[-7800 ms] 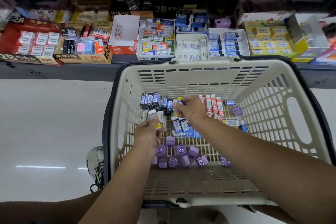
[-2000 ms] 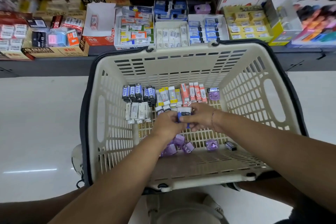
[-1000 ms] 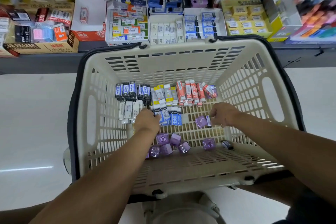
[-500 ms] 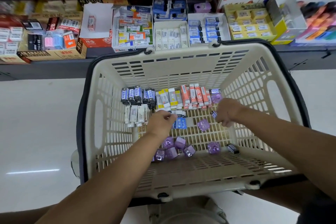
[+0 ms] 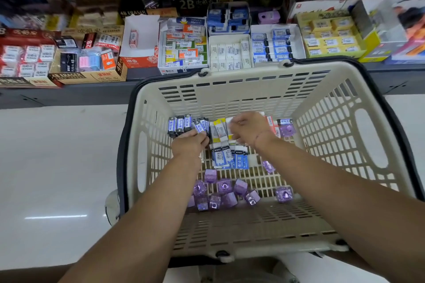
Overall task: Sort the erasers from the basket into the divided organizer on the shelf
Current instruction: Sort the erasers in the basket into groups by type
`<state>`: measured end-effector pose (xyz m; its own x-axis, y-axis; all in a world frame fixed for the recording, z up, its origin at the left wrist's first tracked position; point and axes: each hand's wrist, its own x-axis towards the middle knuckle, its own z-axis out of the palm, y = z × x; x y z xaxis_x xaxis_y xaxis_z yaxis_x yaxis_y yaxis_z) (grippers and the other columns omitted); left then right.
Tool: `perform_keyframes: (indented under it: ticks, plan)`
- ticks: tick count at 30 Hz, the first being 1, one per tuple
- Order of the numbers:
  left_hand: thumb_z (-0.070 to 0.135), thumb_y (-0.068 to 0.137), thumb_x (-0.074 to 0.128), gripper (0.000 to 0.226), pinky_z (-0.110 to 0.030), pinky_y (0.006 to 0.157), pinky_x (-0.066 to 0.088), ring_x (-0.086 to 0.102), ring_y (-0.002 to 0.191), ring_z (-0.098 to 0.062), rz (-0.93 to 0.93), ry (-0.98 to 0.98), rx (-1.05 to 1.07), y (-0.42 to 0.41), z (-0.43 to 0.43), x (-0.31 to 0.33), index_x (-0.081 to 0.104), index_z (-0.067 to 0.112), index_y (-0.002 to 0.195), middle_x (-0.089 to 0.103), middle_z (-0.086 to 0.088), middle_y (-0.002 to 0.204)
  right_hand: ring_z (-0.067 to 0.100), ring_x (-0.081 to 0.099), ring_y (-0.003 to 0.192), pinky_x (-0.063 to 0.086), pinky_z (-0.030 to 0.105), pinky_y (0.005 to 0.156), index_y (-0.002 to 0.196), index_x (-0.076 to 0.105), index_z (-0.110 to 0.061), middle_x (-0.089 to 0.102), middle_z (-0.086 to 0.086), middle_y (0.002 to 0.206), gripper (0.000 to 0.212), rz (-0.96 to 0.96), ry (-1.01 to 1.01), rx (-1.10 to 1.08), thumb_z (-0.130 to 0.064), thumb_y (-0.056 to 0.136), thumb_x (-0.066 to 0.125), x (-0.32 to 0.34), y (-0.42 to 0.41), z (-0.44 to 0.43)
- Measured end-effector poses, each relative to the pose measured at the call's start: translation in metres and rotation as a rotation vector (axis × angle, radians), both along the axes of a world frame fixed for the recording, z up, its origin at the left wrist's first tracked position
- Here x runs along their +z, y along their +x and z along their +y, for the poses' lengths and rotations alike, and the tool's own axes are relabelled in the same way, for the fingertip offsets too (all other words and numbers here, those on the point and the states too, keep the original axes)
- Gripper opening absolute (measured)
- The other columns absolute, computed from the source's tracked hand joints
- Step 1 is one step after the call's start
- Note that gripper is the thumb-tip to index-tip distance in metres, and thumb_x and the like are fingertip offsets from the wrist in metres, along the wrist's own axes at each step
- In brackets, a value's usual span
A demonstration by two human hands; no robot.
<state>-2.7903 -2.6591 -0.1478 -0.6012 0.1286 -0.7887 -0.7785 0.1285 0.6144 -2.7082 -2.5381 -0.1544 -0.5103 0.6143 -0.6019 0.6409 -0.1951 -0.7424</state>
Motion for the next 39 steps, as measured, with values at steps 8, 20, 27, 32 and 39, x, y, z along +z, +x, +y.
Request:
perform_keyframes:
  ticks: [8, 20, 27, 32, 39]
  plan:
    - [0.009, 0.088, 0.067, 0.047, -0.02, 0.058, 0.041, 0.045, 0.053, -0.013, -0.123, -0.129, -0.007, -0.01, 0.016, -0.016, 0.062, 0.008, 0.042, 0.05, 0.002, 0.032, 0.033, 0.056, 0.111, 0.046, 0.036, 0.092, 0.121, 0.06, -0.014, 0.057, 0.014, 0.126, 0.035, -0.491, 0.57, 0.226, -0.013, 0.086, 0.059, -0.044, 0.085, 0.082]
    - [0.018, 0.096, 0.055, 0.028, -0.017, 0.064, 0.056, 0.064, 0.089, -0.016, -0.251, 0.138, 0.204, -0.009, 0.02, -0.021, 0.06, -0.007, 0.108, 0.069, -0.003, 0.075, 0.032, 0.063, 0.098, 0.043, 0.031, 0.071, 0.103, 0.064, -0.002, 0.066, 0.017, 0.105, 0.02, -0.785, 0.529, 0.181, -0.016, 0.089, 0.06, -0.049, 0.056, 0.085]
    - [0.012, 0.097, 0.054, 0.031, -0.02, 0.062, 0.055, 0.065, 0.098, -0.023, -0.331, 0.171, 0.268, -0.008, 0.019, -0.006, 0.056, -0.003, 0.123, 0.065, -0.015, 0.096, 0.033, 0.06, 0.109, 0.049, 0.037, 0.082, 0.117, 0.058, 0.001, 0.062, 0.017, 0.116, 0.029, -0.897, 0.566, 0.254, -0.002, 0.088, 0.058, -0.048, 0.057, 0.086]
    - [0.014, 0.093, 0.06, 0.02, -0.02, 0.064, 0.055, 0.065, 0.08, -0.021, -0.297, 0.132, 0.238, -0.012, 0.011, -0.005, 0.061, -0.003, 0.104, 0.063, -0.014, 0.082, 0.029, 0.06, 0.085, 0.044, 0.03, 0.068, 0.104, 0.062, -0.007, 0.062, 0.012, 0.091, 0.02, -0.879, 0.614, 0.196, -0.016, 0.086, 0.063, -0.038, 0.065, 0.081]
    - [0.023, 0.094, 0.059, 0.017, -0.024, 0.056, 0.056, 0.06, 0.068, -0.015, -0.141, 0.013, -0.023, -0.009, 0.001, 0.032, 0.058, 0.01, 0.083, 0.062, -0.007, 0.078, 0.02, 0.058, 0.07, 0.046, 0.025, 0.064, 0.086, 0.065, -0.008, 0.065, 0.01, 0.08, 0.021, -0.473, 0.331, 0.248, -0.028, 0.085, 0.066, 0.009, 0.034, 0.04]
